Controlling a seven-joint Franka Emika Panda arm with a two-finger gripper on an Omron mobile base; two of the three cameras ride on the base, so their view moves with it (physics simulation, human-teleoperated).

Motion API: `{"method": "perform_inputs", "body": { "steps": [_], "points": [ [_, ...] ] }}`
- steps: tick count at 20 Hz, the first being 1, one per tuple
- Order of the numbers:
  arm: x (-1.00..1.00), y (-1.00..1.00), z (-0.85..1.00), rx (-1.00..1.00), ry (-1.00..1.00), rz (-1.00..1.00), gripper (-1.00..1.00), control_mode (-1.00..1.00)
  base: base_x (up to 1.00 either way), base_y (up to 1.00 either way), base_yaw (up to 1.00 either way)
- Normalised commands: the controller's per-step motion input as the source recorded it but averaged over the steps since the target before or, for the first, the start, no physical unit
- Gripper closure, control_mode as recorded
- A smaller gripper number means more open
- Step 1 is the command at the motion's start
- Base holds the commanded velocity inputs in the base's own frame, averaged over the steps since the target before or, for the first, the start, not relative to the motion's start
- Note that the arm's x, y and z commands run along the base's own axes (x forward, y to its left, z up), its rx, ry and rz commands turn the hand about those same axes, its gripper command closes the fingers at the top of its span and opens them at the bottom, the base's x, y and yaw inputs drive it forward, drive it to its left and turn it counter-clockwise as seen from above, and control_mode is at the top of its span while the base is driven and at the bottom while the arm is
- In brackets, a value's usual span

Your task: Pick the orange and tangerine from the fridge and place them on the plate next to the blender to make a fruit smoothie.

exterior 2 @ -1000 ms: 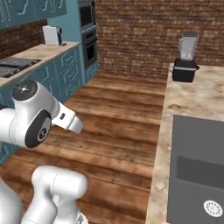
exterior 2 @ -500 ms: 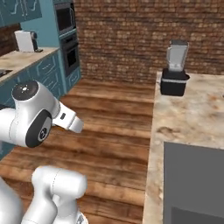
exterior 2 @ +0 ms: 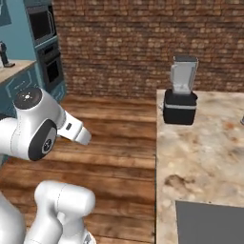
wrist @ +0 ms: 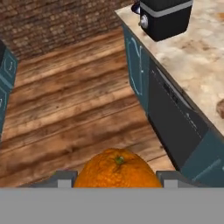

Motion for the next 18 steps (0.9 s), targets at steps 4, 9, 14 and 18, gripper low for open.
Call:
{"method": "perform_inputs", "body": {
  "steps": [4,9,14,18],
  "points": [
    [0.00,0.00,0.00,0.00,0.00,0.00,1.00,1.00,1.00,0.51,-0.28],
    [0.00,0.00,0.00,0.00,0.00,0.00,1.00,1.00,1.00,0.70,-0.34],
    [0.00,0.00,0.00,0.00,0.00,0.00,1.00,1.00,1.00,0.78,-0.40],
    [0.00,0.00,0.00,0.00,0.00,0.00,1.00,1.00,1.00,0.82,-0.48]
  ]
}}
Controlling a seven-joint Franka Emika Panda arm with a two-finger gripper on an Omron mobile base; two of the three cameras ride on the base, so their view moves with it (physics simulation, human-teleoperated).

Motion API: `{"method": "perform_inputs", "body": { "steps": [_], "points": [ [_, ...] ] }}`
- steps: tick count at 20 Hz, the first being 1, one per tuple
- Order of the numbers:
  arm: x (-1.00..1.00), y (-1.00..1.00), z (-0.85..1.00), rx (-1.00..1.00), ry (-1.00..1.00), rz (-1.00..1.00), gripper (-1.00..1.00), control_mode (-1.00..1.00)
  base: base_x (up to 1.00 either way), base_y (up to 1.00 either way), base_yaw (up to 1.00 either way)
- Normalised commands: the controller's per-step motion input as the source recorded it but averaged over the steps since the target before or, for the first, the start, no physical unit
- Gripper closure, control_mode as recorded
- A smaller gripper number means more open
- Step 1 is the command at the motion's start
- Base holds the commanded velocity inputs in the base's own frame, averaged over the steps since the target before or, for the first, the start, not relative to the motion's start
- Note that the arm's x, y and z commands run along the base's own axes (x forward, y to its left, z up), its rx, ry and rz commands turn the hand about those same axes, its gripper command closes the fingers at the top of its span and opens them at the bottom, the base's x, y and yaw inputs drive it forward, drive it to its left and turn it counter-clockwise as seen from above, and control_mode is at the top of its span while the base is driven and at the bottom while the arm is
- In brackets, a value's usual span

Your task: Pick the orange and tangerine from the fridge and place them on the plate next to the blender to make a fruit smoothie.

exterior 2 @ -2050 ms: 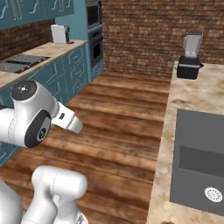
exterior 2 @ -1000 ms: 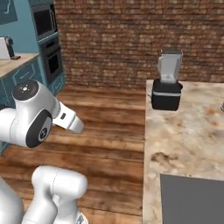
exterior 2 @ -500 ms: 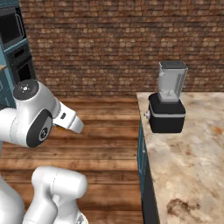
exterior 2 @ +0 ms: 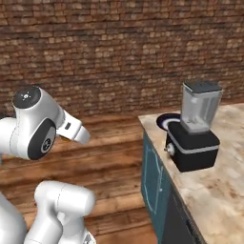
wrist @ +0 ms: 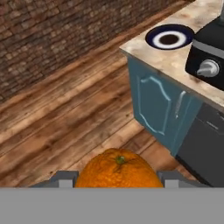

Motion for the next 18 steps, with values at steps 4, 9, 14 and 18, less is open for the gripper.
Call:
{"method": "perform_inputs", "body": {
  "steps": [4,9,14,18],
  "points": [
    [0.00,0.00,0.00,0.00,0.00,0.00,1.00,1.00,1.00,0.80,-0.56],
    [0.00,0.00,0.00,0.00,0.00,0.00,1.00,1.00,0.99,0.79,-0.59],
    [0.00,0.00,0.00,0.00,0.00,0.00,1.00,1.00,0.74,0.66,-0.68],
    [0.00,0.00,0.00,0.00,0.00,0.00,1.00,1.00,0.31,0.34,-0.79]
  ]
}}
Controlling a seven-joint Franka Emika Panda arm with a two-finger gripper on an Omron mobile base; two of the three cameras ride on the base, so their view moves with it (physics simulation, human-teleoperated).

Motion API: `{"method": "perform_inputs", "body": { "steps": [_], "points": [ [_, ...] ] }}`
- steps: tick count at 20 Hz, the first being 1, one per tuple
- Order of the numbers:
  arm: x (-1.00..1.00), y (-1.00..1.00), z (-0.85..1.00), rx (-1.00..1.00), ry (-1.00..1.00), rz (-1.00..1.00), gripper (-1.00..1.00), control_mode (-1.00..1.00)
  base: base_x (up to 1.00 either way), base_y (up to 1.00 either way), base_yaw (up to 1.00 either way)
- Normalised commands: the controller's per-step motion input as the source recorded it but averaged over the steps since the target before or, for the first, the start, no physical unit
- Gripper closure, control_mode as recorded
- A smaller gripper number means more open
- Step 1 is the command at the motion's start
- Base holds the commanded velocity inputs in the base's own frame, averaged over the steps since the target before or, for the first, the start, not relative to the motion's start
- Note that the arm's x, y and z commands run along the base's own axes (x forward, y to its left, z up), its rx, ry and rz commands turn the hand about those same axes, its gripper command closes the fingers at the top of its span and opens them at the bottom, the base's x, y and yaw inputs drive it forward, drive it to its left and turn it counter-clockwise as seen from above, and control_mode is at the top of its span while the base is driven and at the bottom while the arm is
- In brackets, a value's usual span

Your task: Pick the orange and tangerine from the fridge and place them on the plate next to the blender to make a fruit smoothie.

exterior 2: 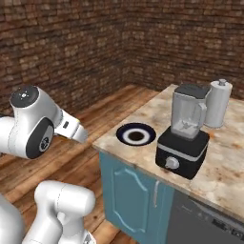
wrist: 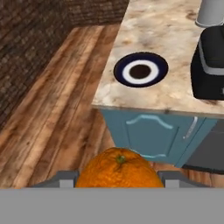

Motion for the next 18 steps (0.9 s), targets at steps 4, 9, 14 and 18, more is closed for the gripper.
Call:
{"method": "perform_inputs", "body": {
  "steps": [4,9,14,18],
  "points": [
    [0.00,0.00,0.00,0.00,0.00,0.00,1.00,1.00,0.25,0.30,-0.78],
    [0.00,0.00,0.00,0.00,0.00,0.00,1.00,1.00,0.93,0.51,-0.48],
    [0.10,0.03,0.00,0.00,0.00,-0.02,1.00,-1.00,0.54,0.25,-0.17],
    [0.38,0.01,-0.13,-0.01,0.13,-0.02,1.00,-1.00,0.00,0.00,0.00]
  ]
}}
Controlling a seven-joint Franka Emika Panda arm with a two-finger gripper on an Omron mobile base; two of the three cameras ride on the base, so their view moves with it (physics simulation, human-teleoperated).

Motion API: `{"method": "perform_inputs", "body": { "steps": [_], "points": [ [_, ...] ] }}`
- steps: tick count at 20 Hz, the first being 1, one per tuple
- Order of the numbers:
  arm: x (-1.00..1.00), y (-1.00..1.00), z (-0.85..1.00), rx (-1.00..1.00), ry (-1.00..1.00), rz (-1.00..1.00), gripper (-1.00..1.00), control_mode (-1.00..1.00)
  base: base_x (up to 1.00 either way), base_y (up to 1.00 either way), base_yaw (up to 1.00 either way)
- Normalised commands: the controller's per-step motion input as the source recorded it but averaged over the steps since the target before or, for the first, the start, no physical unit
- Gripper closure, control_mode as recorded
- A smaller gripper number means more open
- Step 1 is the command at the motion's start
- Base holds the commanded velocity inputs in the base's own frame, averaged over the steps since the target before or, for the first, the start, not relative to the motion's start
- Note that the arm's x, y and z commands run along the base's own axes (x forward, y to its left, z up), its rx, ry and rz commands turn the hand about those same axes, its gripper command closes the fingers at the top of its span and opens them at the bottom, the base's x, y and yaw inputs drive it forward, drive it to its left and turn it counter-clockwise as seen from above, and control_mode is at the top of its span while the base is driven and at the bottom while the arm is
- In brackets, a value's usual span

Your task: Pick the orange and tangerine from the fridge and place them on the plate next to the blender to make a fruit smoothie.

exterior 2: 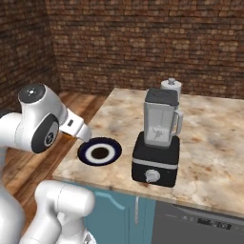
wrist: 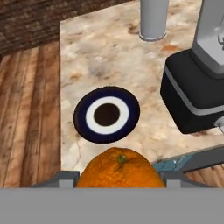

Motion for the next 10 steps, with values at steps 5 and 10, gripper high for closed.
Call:
{"method": "perform_inputs", "body": {
  "steps": [5,10],
  "points": [
    [0.59,0.00,-0.60,0.00,0.48,-0.04,1.00,-1.00,0.00,0.00,0.00],
    [0.53,0.00,-0.60,0.05,0.18,0.00,1.00,-1.00,0.00,0.00,0.00]
  ]
}}
